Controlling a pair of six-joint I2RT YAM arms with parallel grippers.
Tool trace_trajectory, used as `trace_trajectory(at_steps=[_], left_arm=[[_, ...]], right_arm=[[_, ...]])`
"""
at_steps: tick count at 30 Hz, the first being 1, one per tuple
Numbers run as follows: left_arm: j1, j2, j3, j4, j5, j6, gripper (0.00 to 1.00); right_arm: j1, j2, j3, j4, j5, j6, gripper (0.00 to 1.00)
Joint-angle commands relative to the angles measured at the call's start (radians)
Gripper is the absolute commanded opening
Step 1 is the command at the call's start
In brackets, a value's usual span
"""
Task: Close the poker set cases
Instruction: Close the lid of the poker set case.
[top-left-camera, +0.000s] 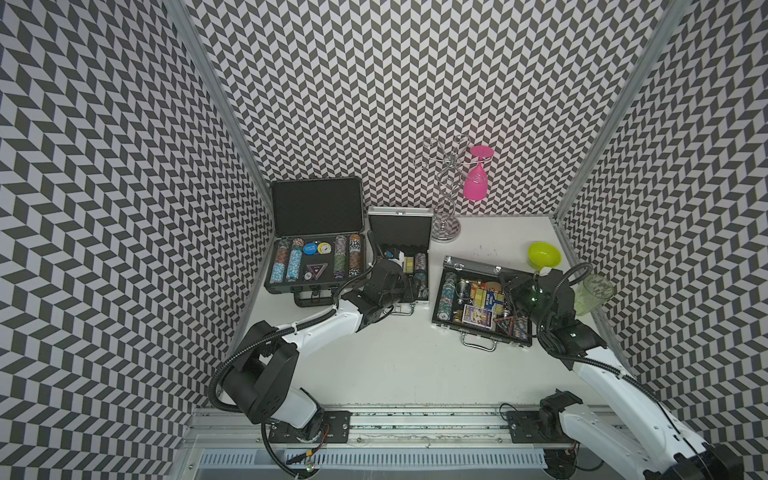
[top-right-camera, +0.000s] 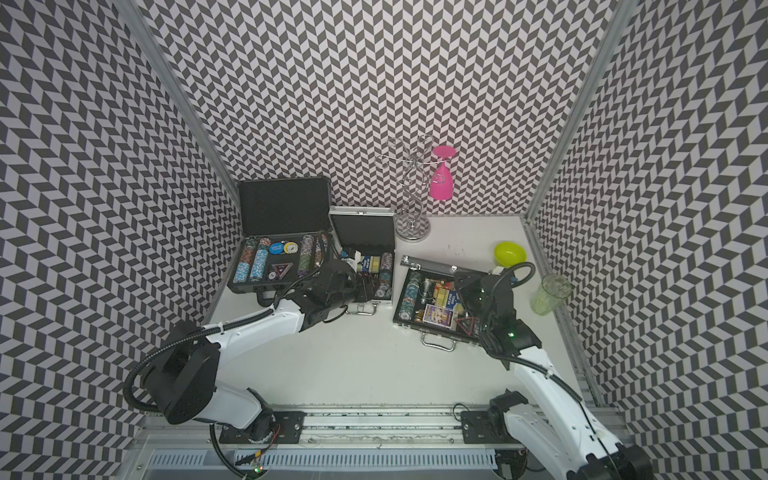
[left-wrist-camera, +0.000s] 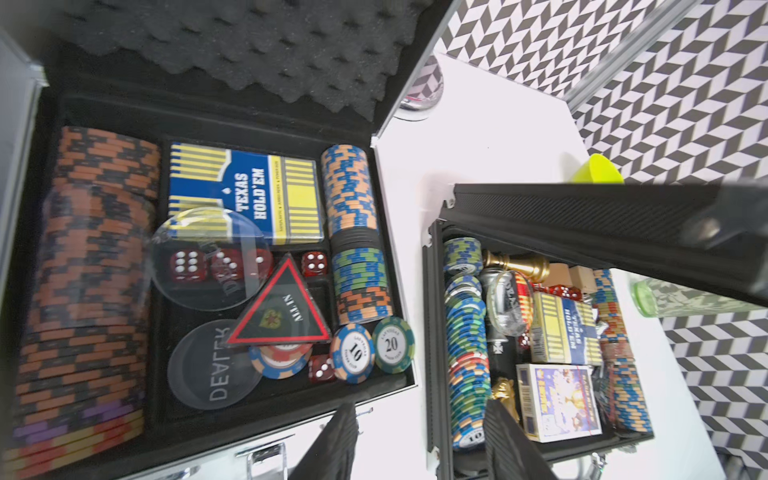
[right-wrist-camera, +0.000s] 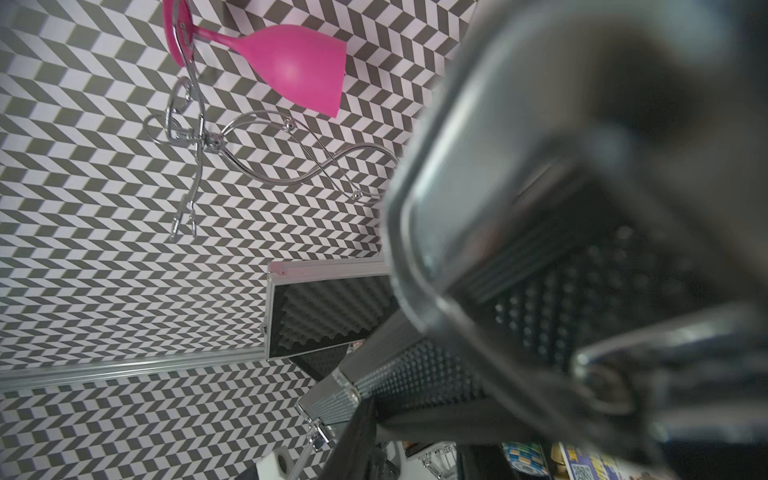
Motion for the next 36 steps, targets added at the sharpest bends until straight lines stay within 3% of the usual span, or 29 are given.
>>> trace_trajectory(at_steps=[1, 9, 15, 19, 32, 36], left_arm=[[0.003, 0.015, 0.048, -0.039, 0.032, 0.013, 0.53], [0.003, 0.078, 0.127, -0.112, 0.039, 0.034, 0.57], [0.002, 0.116, 0.175, -0.158, 0.062, 0.056, 0.60], [0.001, 0.119, 0.183, -0.188, 0.063, 0.079, 0.63], [0.007, 0.123, 0.186, -0.193, 0.085, 0.084, 0.66], [0.006, 0.124, 0.181, -0.189, 0.110, 0.090, 0.66]], right_arm=[[0.049, -0.009, -0.006, -0.144, -0.001, -0.017, 0.36], [0.122, 0.000, 0.078, -0.318, 0.042, -0.034, 0.45], [0.125, 0.071, 0.206, -0.414, 0.118, -0.142, 0.48], [0.126, 0.123, 0.264, -0.476, 0.077, -0.200, 0.50], [0.155, 0.097, 0.382, -0.559, 0.051, -0.219, 0.56], [0.168, 0.110, 0.403, -0.568, 0.129, -0.263, 0.56]])
